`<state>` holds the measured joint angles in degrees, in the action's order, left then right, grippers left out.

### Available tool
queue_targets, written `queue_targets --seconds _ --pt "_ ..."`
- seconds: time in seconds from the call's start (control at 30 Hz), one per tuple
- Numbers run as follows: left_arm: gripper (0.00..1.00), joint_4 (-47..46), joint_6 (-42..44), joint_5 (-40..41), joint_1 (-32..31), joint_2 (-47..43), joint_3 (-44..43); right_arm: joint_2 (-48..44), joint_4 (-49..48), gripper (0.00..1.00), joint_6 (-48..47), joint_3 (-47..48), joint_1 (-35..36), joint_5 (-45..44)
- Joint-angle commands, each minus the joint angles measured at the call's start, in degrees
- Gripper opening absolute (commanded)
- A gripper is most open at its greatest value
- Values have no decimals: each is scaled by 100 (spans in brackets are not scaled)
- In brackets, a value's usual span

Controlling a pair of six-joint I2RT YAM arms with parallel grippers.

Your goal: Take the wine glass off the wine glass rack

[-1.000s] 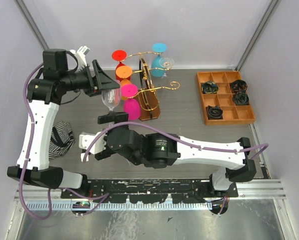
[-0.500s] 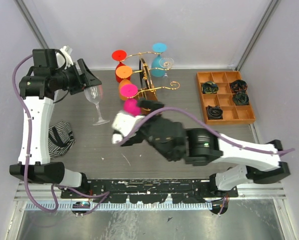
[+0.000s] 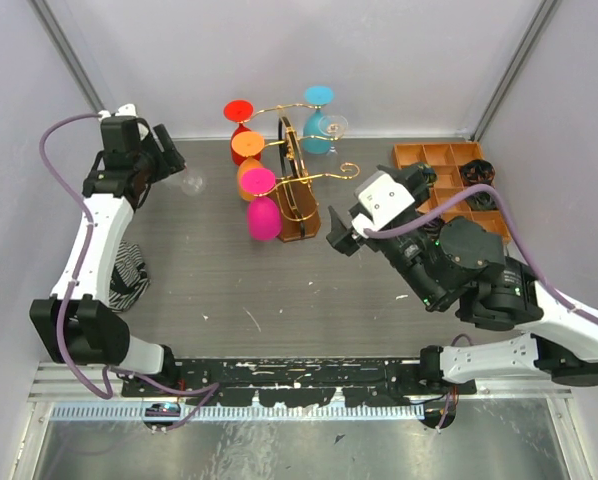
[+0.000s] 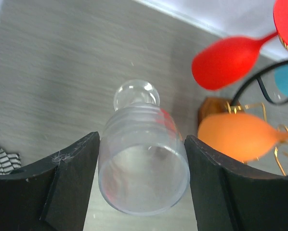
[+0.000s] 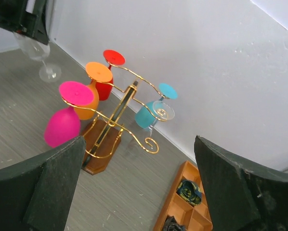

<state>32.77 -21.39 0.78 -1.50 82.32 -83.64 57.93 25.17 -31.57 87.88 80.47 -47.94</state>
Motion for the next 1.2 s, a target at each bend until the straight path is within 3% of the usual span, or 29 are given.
queue_targets --seconds 0.0,0.13,0.33,0.7,1.17 --pt "75 -2050 155 1060 18 115 286 -15 -327 100 97 -149 -394 125" --pt "75 -2673 303 1582 9 628 388 -125 -381 100 300 -326 -874 481" --pt "75 -2396 438 1608 9 1661 -183 -38 -381 100 399 -479 -1420 871" --pt "73 -2332 561 1697 9 2178 -223 313 -379 100 808 -599 -2165 1579" --pt "96 -1877 409 1458 10 1941 -238 1577 438 100 3053 523 -3655 1822"
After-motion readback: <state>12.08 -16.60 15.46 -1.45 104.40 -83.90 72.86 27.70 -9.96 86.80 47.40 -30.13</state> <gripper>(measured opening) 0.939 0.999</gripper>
